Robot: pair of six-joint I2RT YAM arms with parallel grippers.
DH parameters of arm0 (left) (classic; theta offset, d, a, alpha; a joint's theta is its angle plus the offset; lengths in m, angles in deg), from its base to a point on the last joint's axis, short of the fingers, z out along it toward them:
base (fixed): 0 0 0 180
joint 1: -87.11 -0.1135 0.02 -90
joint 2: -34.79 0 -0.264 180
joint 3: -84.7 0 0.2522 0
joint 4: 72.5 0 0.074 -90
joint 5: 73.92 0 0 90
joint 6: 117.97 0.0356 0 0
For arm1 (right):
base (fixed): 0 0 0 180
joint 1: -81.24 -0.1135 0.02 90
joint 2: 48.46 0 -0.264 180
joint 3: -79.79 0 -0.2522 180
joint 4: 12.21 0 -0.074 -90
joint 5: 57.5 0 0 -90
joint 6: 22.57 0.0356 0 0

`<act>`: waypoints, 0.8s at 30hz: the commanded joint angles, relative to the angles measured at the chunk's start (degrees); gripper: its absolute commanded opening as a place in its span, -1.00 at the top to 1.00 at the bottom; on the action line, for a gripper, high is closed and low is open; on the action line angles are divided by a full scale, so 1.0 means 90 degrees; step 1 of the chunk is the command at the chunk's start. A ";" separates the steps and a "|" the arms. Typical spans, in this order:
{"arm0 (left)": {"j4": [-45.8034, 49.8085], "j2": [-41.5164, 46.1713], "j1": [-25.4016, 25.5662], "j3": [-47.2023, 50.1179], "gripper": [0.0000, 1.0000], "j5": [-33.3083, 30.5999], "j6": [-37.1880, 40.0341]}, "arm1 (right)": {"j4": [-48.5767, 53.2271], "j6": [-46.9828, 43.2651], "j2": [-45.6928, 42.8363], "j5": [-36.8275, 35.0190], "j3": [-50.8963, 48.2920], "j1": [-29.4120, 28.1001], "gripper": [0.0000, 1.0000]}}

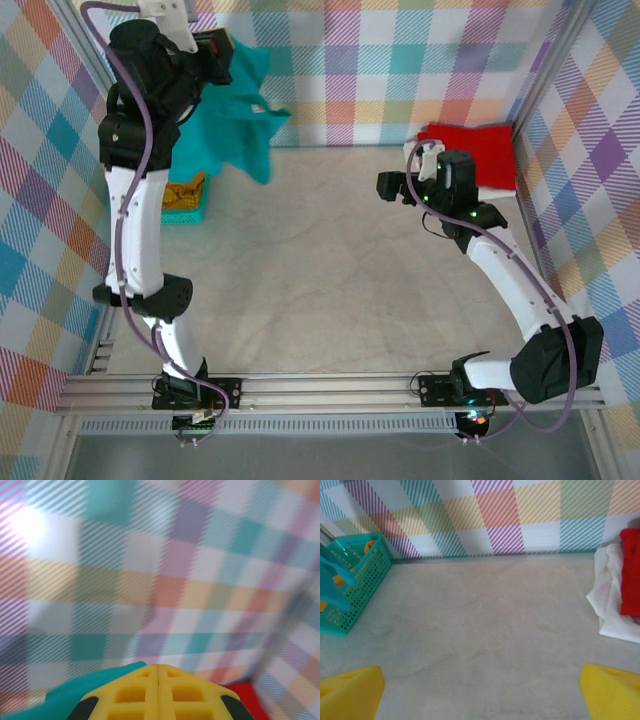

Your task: Fold and stack the t-shirts

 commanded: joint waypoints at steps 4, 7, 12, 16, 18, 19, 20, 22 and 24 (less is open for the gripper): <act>0.0170 -0.0012 0.0978 0.0674 1.00 0.0049 0.0101 | -0.0020 0.0176 -0.0551 -0.0727 0.0126 -0.0045 -0.99; -0.0181 -0.0174 0.1160 0.1796 1.00 0.0002 -0.0007 | 0.0055 0.0390 -0.0676 -0.1199 -0.0057 -0.0045 -0.99; -0.0065 -0.1896 0.1174 0.1401 0.03 0.0652 -0.0167 | 0.0438 0.0896 -0.0663 -0.2078 -0.0315 0.0025 -1.00; 0.1114 -0.3151 0.1174 -0.0456 -0.12 0.0451 -0.0200 | 0.0702 0.0994 -0.0535 -0.1992 -0.0389 0.0124 -0.99; 0.1217 -0.2908 0.1183 -0.0007 -0.12 0.0221 -0.0256 | 0.0815 0.0864 -0.0465 -0.1900 -0.0366 0.0121 -0.99; 0.1056 -0.2575 0.1193 0.0684 -0.14 0.0183 -0.0314 | 0.0864 0.0771 -0.0423 -0.1793 -0.0351 0.0121 -0.99; 0.0747 -0.2233 0.1200 0.1489 -0.17 0.0231 -0.0389 | 0.0914 0.0705 -0.0377 -0.1705 -0.0331 0.0132 -0.99; -0.0323 -0.1281 0.1277 0.3681 -0.21 0.0438 -0.0541 | 0.0938 0.0500 -0.0199 -0.1340 -0.0310 0.0134 -0.99; -0.1167 -0.0599 0.1440 0.5384 -0.23 0.0456 -0.0629 | 0.1118 0.0400 0.0135 -0.1035 -0.0148 0.0131 -0.99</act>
